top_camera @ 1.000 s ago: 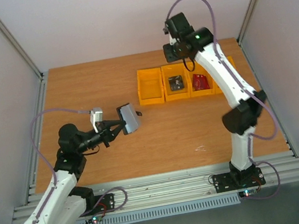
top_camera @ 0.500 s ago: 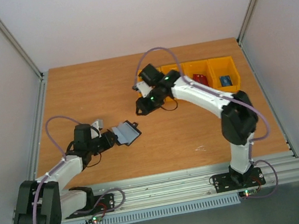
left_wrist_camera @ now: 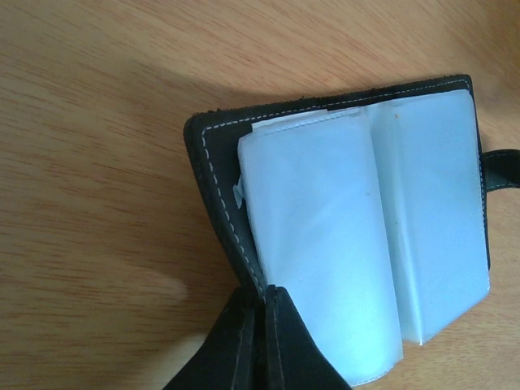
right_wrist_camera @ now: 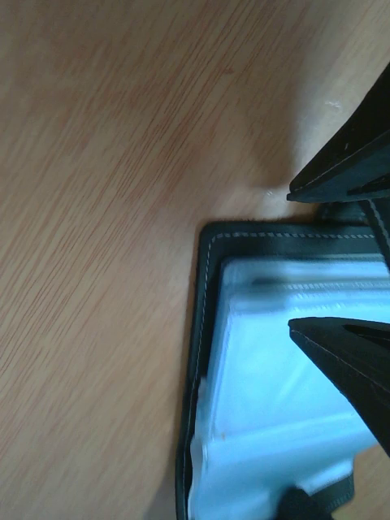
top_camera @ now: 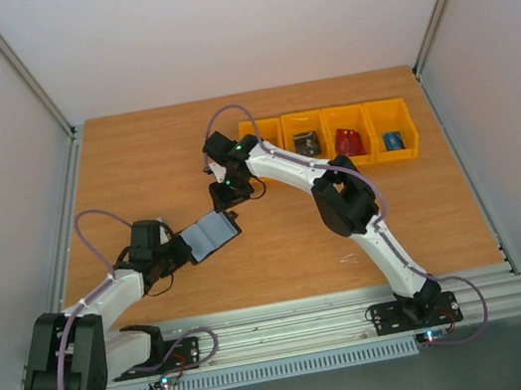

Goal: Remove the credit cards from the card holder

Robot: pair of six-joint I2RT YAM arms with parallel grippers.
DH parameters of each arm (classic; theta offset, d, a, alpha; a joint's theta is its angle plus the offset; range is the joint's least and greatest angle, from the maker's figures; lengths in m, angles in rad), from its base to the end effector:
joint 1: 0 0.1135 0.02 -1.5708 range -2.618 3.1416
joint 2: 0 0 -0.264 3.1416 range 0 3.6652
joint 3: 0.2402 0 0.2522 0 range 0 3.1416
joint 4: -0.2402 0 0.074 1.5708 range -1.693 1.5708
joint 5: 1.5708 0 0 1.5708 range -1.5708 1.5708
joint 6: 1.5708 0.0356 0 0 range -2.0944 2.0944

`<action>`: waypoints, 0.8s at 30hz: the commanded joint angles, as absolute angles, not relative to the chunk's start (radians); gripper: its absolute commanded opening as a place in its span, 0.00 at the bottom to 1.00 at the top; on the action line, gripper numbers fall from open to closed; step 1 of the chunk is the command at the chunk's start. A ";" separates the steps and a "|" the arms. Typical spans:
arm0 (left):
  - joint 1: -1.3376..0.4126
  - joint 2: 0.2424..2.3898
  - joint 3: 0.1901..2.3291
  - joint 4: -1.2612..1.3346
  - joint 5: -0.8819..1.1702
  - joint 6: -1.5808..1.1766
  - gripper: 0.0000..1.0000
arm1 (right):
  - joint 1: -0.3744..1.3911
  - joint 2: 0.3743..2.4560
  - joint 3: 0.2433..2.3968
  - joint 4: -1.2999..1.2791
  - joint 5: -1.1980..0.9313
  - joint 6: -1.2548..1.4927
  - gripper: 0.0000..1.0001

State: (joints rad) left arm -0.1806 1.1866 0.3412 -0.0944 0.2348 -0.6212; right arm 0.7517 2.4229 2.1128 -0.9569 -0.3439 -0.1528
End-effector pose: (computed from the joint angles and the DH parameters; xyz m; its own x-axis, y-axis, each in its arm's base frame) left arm 0.1879 -0.0427 0.1271 -0.8262 -0.4245 -0.3704 -0.2104 0.8424 -0.4961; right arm 0.3589 0.3519 0.1671 -0.5799 -0.7382 -0.3446 -0.8143 0.5125 0.2724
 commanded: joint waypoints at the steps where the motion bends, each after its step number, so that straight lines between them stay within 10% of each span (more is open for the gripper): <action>1: -0.178 1.204 0.315 -0.084 0.193 -0.637 0.00 | 0.758 2.479 2.197 -1.052 -0.357 -0.131 0.40; 24: -0.178 1.222 0.290 0.048 0.281 -0.615 0.00 | 0.786 2.420 2.055 -0.791 -0.987 -0.117 0.34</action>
